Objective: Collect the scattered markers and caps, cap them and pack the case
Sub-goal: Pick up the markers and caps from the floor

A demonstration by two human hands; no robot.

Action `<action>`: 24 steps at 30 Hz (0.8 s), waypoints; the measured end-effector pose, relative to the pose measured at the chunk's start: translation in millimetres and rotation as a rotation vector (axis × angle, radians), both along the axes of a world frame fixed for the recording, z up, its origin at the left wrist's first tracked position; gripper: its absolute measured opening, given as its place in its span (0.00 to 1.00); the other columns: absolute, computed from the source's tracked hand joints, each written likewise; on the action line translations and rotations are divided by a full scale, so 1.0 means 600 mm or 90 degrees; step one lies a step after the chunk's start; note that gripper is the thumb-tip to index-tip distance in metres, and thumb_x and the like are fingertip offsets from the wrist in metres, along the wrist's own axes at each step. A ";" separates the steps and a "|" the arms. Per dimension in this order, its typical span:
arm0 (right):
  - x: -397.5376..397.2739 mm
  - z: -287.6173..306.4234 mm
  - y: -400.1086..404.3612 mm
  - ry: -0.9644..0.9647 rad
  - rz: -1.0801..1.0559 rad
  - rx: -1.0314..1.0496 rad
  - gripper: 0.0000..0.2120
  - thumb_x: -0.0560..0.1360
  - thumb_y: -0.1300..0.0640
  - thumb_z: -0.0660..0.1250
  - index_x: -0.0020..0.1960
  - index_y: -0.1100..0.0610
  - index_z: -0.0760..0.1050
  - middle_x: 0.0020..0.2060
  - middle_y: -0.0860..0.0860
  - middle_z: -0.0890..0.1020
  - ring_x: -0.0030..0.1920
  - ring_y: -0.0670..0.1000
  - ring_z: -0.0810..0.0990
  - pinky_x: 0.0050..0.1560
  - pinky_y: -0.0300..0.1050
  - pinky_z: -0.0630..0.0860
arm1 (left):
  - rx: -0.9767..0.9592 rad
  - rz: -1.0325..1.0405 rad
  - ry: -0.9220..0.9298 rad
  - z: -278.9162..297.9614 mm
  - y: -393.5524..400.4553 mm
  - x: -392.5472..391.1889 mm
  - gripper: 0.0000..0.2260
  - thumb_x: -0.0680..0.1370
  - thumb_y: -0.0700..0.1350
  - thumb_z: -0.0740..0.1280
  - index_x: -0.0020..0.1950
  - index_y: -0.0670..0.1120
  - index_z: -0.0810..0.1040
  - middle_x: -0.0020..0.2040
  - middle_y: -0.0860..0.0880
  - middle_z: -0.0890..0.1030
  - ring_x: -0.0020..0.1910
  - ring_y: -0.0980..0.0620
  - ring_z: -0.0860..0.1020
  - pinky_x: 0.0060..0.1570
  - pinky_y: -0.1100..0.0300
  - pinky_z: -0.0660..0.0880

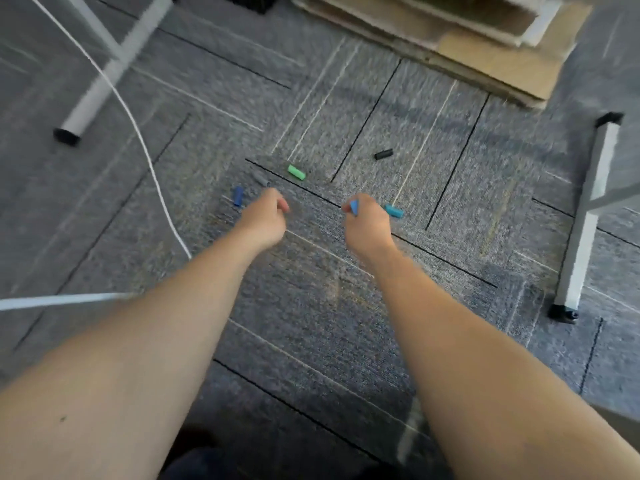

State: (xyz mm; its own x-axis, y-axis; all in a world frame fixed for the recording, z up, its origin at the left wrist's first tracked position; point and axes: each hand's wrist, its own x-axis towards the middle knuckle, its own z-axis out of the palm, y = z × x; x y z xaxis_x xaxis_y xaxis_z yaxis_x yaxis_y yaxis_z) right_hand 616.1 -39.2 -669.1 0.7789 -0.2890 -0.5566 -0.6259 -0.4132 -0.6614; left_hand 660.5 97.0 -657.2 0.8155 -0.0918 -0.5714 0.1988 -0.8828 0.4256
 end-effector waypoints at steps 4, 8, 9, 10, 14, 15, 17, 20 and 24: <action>0.053 0.025 0.032 -0.003 0.016 0.029 0.11 0.79 0.66 0.51 0.57 0.61 0.70 0.40 0.53 0.72 0.46 0.60 0.81 0.28 0.40 0.68 | 0.062 0.075 -0.016 0.020 0.063 0.038 0.12 0.81 0.39 0.52 0.61 0.40 0.70 0.61 0.36 0.73 0.57 0.40 0.72 0.53 0.53 0.68; 0.110 -0.011 0.062 0.011 -0.013 0.038 0.10 0.79 0.67 0.52 0.54 0.61 0.70 0.35 0.50 0.70 0.45 0.60 0.83 0.23 0.36 0.71 | 0.081 0.117 -0.011 -0.028 0.101 0.085 0.11 0.80 0.42 0.56 0.59 0.38 0.70 0.59 0.37 0.75 0.58 0.40 0.73 0.50 0.52 0.68; 0.121 -0.023 0.068 0.018 -0.013 0.027 0.11 0.79 0.68 0.52 0.56 0.62 0.71 0.35 0.50 0.70 0.42 0.58 0.83 0.23 0.35 0.70 | 0.077 0.126 -0.002 -0.042 0.104 0.098 0.12 0.80 0.43 0.57 0.59 0.37 0.70 0.58 0.37 0.75 0.58 0.40 0.73 0.51 0.51 0.69; 0.130 -0.035 0.072 0.021 -0.014 0.016 0.12 0.78 0.69 0.52 0.57 0.62 0.71 0.35 0.50 0.70 0.38 0.54 0.81 0.22 0.33 0.69 | 0.070 0.132 0.004 -0.057 0.105 0.110 0.13 0.80 0.44 0.58 0.60 0.37 0.69 0.58 0.37 0.75 0.58 0.40 0.73 0.51 0.51 0.69; 0.158 -0.083 0.089 0.022 0.004 -0.038 0.09 0.80 0.65 0.54 0.57 0.60 0.70 0.34 0.49 0.70 0.28 0.45 0.66 0.17 0.31 0.62 | 0.054 0.140 -0.006 -0.118 0.102 0.143 0.17 0.79 0.48 0.61 0.61 0.36 0.68 0.57 0.38 0.76 0.56 0.40 0.74 0.44 0.54 0.67; 0.162 -0.094 0.091 0.018 0.014 -0.062 0.10 0.80 0.62 0.55 0.59 0.61 0.70 0.33 0.48 0.70 0.28 0.44 0.66 0.19 0.32 0.63 | 0.056 0.141 -0.010 -0.132 0.102 0.148 0.19 0.78 0.49 0.62 0.61 0.37 0.68 0.58 0.38 0.75 0.56 0.40 0.75 0.43 0.55 0.66; 0.170 -0.110 0.094 0.009 0.045 -0.115 0.11 0.80 0.59 0.56 0.61 0.61 0.70 0.32 0.47 0.69 0.28 0.43 0.67 0.21 0.33 0.63 | 0.062 0.133 -0.021 -0.153 0.103 0.152 0.20 0.77 0.49 0.64 0.62 0.37 0.67 0.59 0.38 0.74 0.56 0.40 0.75 0.42 0.55 0.65; 0.187 -0.118 0.090 -0.007 0.070 -0.194 0.12 0.79 0.56 0.59 0.58 0.61 0.69 0.36 0.49 0.72 0.30 0.44 0.68 0.27 0.36 0.63 | 0.097 0.057 -0.053 -0.167 0.105 0.152 0.19 0.77 0.48 0.64 0.61 0.37 0.66 0.59 0.37 0.73 0.55 0.39 0.75 0.43 0.54 0.67; 0.211 -0.125 0.097 0.017 0.141 -0.273 0.14 0.77 0.54 0.62 0.59 0.61 0.69 0.49 0.55 0.79 0.40 0.50 0.72 0.39 0.42 0.70 | 0.137 -0.069 -0.074 -0.171 0.115 0.164 0.17 0.78 0.48 0.62 0.59 0.36 0.67 0.56 0.37 0.75 0.53 0.39 0.76 0.40 0.54 0.67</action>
State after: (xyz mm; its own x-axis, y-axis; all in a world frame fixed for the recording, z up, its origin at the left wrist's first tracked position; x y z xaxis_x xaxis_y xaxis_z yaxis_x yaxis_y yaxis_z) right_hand 742.9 19.1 -744.0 0.8348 -0.3262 -0.4435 -0.5067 -0.7702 -0.3873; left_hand 758.8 166.0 -759.6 0.8687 -0.0683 -0.4906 0.0593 -0.9690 0.2399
